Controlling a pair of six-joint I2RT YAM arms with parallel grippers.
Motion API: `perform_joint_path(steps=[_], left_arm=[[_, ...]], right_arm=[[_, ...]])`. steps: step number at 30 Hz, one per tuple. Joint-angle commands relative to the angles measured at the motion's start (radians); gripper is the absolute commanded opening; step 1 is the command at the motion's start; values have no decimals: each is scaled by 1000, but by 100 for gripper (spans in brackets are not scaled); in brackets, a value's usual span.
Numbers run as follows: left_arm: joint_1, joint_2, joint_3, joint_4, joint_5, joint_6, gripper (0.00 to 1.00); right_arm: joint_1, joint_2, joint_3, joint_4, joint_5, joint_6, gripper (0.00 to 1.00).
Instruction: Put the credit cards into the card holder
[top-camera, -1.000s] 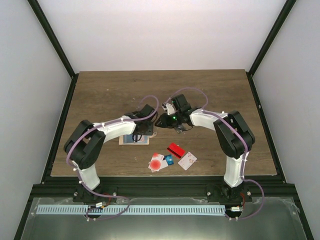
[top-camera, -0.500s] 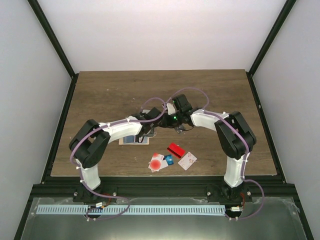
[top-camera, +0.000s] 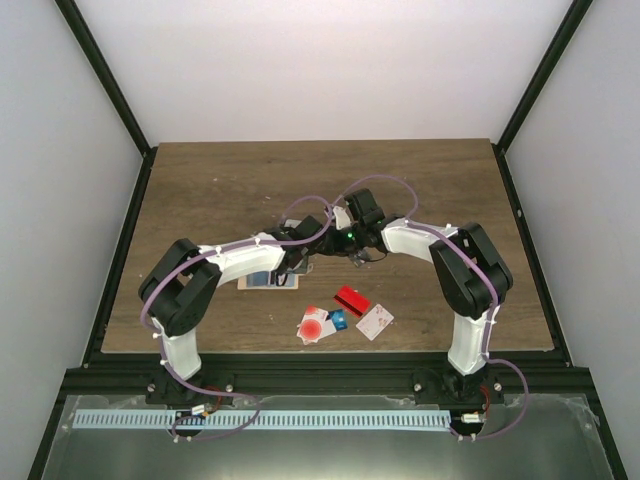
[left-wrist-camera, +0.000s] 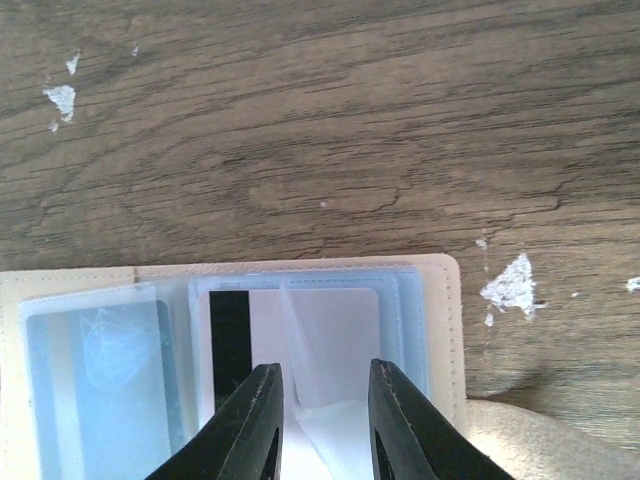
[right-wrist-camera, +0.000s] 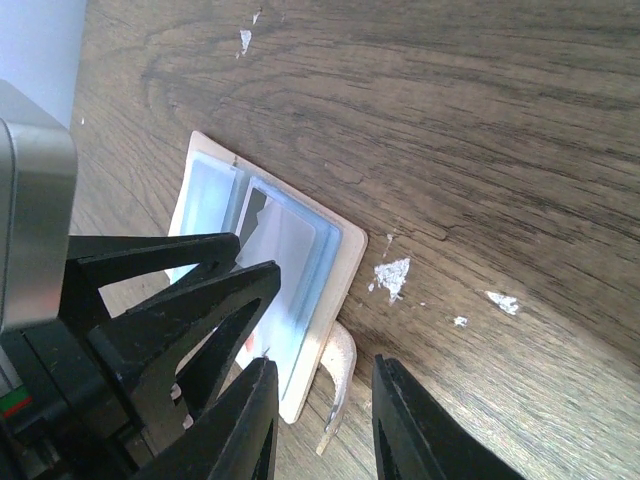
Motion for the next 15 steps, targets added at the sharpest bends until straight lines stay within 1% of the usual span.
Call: perform_joint_path(steps=[1,5,8,11,15], left_arm=[[-5,-2,-10,35,31,7,27],[-5,4,-12,34,25,-1,31],[-4,5,-19,34,19,-8,32],[-2,4,-31,47,21,-9,31],[3,6,-52,82,40,-7,27]], right_arm=[[-9,-31,-10,12,-14,-17,28],[-9,-35,-14,12,-13,-18,28],[-10,-35,-14,12,-16,-19,28],[-9,-35,-15,15,-20,-18,28],[-9,-34,-18,17,-27,-19,28]])
